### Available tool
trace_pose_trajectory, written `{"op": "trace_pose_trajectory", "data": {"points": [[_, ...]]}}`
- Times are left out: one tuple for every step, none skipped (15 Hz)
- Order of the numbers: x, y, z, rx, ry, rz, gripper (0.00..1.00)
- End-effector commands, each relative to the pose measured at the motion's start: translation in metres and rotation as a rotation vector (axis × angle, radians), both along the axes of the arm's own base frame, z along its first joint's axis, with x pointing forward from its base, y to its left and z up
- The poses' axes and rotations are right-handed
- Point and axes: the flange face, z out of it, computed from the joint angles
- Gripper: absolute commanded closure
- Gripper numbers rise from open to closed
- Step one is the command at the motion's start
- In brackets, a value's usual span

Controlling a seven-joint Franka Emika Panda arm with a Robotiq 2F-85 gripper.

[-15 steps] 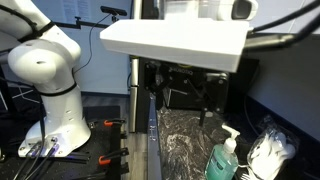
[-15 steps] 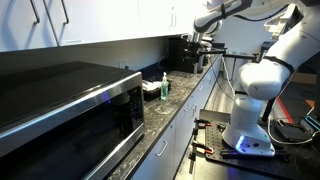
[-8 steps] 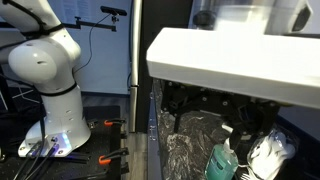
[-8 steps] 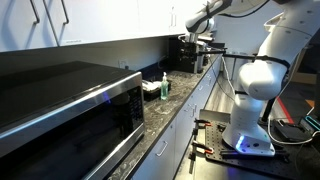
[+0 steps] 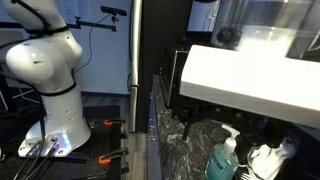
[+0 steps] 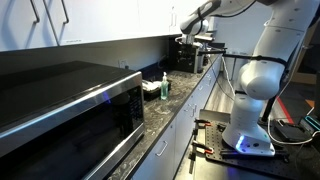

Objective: Put the hand sanitizer on top of the microwave

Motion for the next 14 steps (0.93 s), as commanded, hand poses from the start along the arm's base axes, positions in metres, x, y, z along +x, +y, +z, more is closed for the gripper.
{"op": "trace_pose_trajectory", "data": {"points": [[-0.001,-0.001,0.000,0.001,0.001,-0.002,0.00],[-0.001,-0.001,0.000,0.001,0.000,-0.004,0.00],[0.000,-0.001,0.000,-0.006,-0.010,-0.006,0.00],[0.004,0.001,-0.003,-0.002,-0.009,-0.008,0.00],[0.008,0.001,-0.005,0.004,-0.012,-0.008,0.00],[0.013,0.003,-0.007,0.011,-0.022,-0.005,0.00],[0.017,0.003,-0.010,0.013,-0.030,-0.001,0.00],[0.021,0.003,-0.012,0.017,-0.031,0.007,0.00],[0.027,0.004,-0.017,0.018,-0.034,0.028,0.00],[0.031,0.004,-0.022,0.014,-0.035,0.060,0.00],[0.035,0.006,-0.027,0.015,-0.029,0.080,0.00],[0.038,0.006,-0.033,0.014,-0.028,0.112,0.00],[0.041,0.006,-0.037,0.004,-0.041,0.157,0.00],[0.045,0.006,-0.043,-0.012,-0.051,0.215,0.00]]}}
